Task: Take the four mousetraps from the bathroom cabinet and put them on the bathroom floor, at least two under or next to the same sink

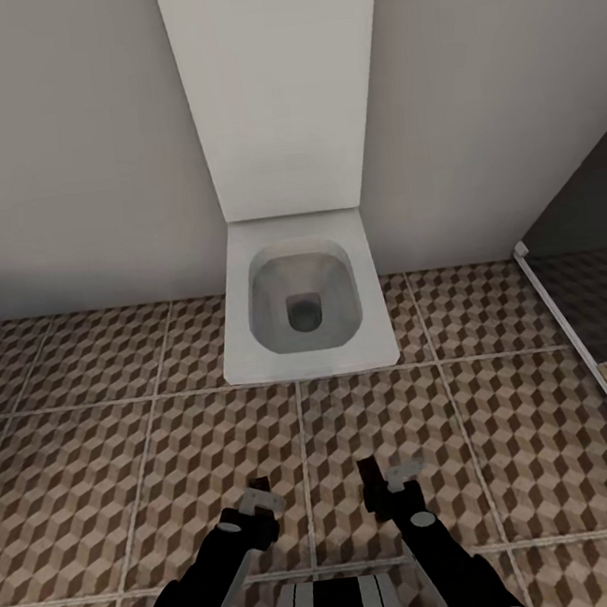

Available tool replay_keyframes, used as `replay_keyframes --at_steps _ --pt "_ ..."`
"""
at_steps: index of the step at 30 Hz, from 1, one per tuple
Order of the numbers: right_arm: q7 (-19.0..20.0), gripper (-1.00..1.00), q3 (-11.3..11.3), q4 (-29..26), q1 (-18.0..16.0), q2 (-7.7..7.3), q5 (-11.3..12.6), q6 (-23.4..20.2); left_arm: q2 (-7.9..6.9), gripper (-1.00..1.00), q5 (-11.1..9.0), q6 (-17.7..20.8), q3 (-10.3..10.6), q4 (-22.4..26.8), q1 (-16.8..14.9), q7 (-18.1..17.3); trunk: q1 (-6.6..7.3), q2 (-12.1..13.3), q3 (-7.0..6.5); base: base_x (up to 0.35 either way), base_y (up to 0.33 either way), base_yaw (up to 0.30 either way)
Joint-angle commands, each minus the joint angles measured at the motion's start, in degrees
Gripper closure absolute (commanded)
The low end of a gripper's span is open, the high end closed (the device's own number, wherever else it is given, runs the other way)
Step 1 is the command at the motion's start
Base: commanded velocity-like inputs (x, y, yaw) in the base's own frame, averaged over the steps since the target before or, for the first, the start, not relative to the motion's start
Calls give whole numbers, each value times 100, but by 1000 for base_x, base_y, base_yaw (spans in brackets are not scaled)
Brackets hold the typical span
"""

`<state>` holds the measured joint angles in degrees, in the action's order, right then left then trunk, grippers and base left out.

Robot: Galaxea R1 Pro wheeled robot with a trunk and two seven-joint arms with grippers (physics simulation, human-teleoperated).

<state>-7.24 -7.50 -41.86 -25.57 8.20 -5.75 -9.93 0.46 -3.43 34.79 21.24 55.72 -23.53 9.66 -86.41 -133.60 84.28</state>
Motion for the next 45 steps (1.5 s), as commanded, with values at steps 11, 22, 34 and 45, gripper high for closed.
replay_keyframes --at_steps 11,22,34,45 --pt "-23 100 -206 209 -1 -52 -49 16 -3 100 -34 -86 17 -1 -2 45 1 -1 3 0 0 0" --pt "-23 100 -208 203 -1 -55 -57 26 59 100 -28 -95 19 61 -2 45 1 -1 3 0 0 0" --pt "-16 100 -208 157 -1 -55 -58 28 68 100 -26 -96 21 96 -2 45 1 -1 3 0 0 0" --pt "61 100 -208 111 -1 -55 -58 32 68 100 -26 -101 21 56 -2 45 1 -1 3 0 0 0"
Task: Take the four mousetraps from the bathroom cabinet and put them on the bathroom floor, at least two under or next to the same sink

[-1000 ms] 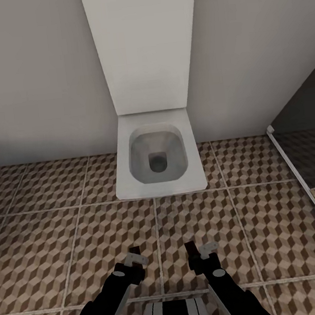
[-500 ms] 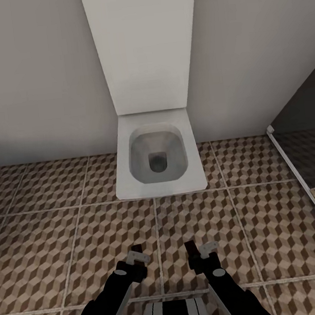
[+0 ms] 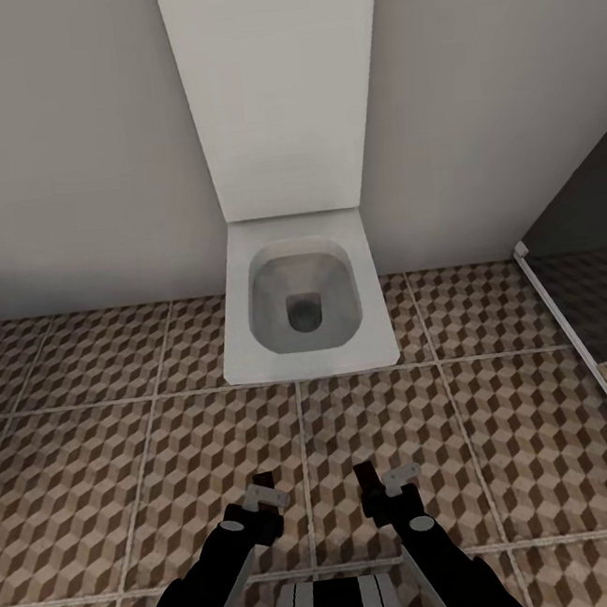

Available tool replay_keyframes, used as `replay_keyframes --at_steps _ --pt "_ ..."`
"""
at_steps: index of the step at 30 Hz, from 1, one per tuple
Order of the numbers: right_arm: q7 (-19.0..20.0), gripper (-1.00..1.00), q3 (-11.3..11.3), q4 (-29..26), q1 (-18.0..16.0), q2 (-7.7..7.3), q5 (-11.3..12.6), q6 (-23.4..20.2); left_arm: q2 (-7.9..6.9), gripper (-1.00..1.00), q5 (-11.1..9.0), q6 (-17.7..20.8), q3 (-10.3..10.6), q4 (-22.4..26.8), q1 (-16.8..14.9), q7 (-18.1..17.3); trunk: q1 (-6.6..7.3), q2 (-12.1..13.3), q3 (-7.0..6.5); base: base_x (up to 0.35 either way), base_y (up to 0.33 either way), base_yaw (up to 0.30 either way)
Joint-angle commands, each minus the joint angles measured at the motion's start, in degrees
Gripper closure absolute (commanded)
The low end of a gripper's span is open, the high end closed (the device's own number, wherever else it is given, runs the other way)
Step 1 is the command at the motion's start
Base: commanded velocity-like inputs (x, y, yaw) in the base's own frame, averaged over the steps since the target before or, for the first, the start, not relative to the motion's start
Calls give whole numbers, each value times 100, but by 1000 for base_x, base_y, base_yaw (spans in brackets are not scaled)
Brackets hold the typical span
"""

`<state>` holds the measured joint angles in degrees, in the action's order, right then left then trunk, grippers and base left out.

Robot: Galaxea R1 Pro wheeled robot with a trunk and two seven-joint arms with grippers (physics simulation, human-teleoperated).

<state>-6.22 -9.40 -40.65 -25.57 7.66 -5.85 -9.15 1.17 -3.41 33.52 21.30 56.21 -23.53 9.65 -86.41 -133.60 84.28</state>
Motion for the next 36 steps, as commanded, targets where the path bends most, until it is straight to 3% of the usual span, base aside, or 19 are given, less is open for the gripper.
replay_keyframes --at_steps 1,7,16,24,36 --pt "-41 100 -18 -12 -1 -2 -48 -45 -3 100 -28 26 15 6 -2 45 1 -1 3 0 0 0" --pt "-41 100 -18 -23 -1 -2 -48 -45 -3 100 -28 -16 15 -89 -2 45 1 -1 3 0 0 0" --pt "-42 100 -18 -23 -1 -2 -48 -49 -3 100 -29 -886 -9 -571 -2 37 1 -1 3 0 0 0" --pt "-45 100 -18 -23 -1 -2 -48 -43 5 100 -28 -958 -12 -618 -2 29 1 -1 3 0 0 0" --pt "-45 100 -18 -22 -1 -2 -48 -45 6 100 -28 -961 -12 -620 -2 29 -263 -483 219 0 0 0"
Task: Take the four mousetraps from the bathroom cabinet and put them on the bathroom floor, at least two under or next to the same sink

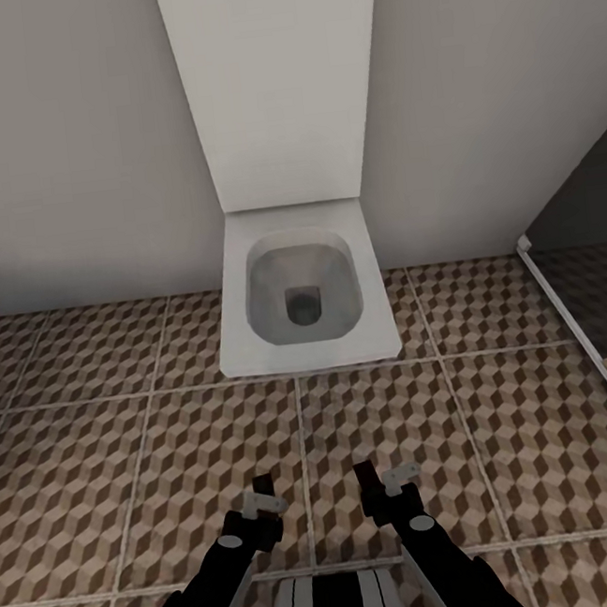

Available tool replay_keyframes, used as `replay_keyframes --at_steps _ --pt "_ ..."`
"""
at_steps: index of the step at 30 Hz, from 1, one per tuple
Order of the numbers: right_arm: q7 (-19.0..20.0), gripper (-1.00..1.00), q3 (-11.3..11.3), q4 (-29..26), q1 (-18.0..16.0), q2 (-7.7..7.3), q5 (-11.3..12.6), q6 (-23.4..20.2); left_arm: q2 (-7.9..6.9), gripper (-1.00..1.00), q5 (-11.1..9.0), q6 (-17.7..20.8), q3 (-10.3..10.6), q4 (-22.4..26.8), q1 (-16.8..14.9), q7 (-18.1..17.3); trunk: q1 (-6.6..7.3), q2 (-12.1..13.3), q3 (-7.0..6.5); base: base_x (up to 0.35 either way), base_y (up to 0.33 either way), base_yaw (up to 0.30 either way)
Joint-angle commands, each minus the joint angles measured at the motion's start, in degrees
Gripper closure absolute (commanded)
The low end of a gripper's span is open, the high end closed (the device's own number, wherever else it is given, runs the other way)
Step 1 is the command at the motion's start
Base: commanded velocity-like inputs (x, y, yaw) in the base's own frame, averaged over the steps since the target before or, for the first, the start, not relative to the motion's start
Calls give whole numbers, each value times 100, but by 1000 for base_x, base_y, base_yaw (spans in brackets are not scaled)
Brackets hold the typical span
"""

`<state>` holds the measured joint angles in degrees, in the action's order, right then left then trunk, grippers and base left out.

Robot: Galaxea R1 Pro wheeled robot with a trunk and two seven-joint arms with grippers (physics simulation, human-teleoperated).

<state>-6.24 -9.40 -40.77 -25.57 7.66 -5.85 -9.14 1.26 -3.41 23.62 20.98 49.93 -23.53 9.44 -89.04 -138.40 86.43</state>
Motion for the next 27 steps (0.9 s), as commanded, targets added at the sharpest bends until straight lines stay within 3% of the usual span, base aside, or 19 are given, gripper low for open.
replay_keyframes --at_steps 1,12,27 --pt "-43 100 -18 -10 -1 -2 -48 -46 -3 100 -28 29 21 8 -3 50 -22 -43 22 0 0 0" --pt "-44 100 -18 -10 -1 -2 -48 -47 -3 100 -28 29 21 8 -3 49 -263 -484 219 0 0 0" --pt "-44 100 -18 -10 -1 -2 -48 -50 -3 100 -28 27 25 24 -3 49 -302 -504 552 0 0 0"
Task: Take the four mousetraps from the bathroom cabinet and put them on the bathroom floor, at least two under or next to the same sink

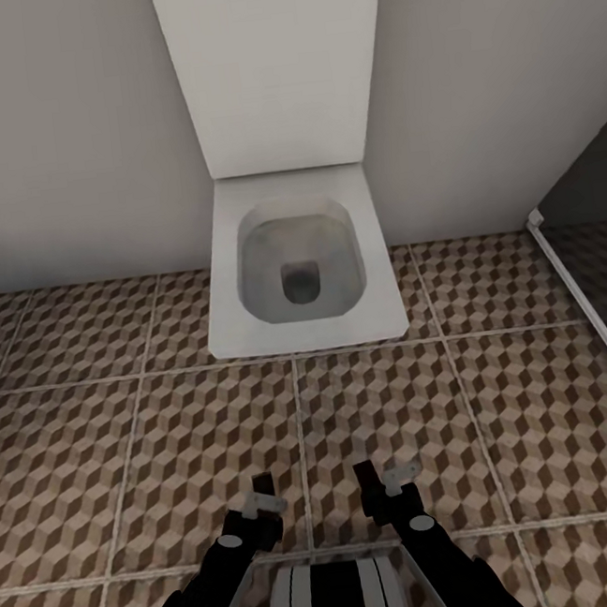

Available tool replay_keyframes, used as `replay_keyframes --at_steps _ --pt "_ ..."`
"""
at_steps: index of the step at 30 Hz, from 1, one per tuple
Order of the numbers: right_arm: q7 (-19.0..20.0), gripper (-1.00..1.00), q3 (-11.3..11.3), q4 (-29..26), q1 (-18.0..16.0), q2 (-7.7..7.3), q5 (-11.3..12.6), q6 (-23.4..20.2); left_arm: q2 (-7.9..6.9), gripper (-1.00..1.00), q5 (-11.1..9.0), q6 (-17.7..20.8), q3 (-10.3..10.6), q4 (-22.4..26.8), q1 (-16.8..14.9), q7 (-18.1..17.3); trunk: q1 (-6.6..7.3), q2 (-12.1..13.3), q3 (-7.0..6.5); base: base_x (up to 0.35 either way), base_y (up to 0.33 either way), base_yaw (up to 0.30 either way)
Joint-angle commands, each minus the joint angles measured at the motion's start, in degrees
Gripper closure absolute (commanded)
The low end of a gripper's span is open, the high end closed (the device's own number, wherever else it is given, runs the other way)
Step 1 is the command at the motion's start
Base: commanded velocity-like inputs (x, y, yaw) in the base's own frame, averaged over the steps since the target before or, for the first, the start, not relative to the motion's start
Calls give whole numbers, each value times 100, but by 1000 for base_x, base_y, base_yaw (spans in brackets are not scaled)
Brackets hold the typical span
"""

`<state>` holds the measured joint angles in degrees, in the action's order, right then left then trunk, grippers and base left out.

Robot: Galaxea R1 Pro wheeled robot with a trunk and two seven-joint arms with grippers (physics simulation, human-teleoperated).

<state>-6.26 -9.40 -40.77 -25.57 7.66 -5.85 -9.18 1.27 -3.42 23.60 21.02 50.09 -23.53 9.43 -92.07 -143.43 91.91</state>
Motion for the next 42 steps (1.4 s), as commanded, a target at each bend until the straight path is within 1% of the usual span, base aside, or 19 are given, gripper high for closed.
replay_keyframes --at_steps 1,4,15,18,34,42 --pt "-42 100 -18 -10 -1 -2 -48 -45 -3 100 -28 26 22 12 -2 50 -1 -3 26 0 0 0" --pt "-42 100 -18 -10 -1 -2 -48 -43 -3 100 -28 23 24 17 -2 50 -9 -7 92 0 0 0" --pt "-42 100 -18 -10 -1 -2 -48 -47 6 100 -28 27 25 19 -2 50 -9 -7 92 1 1 0" --pt "-42 100 -18 -10 -1 -2 -48 -43 39 100 -28 30 25 14 -2 52 -9 -7 92 83 76 0" --pt "-42 100 -18 -10 -1 2 -48 -43 64 100 -28 31 25 7 -2 58 -9 -7 92 196 171 0" --pt "-42 100 -18 -10 -1 7 -48 -41 67 100 -28 31 29 -4 -2 59 -9 -7 92 248 34 0"
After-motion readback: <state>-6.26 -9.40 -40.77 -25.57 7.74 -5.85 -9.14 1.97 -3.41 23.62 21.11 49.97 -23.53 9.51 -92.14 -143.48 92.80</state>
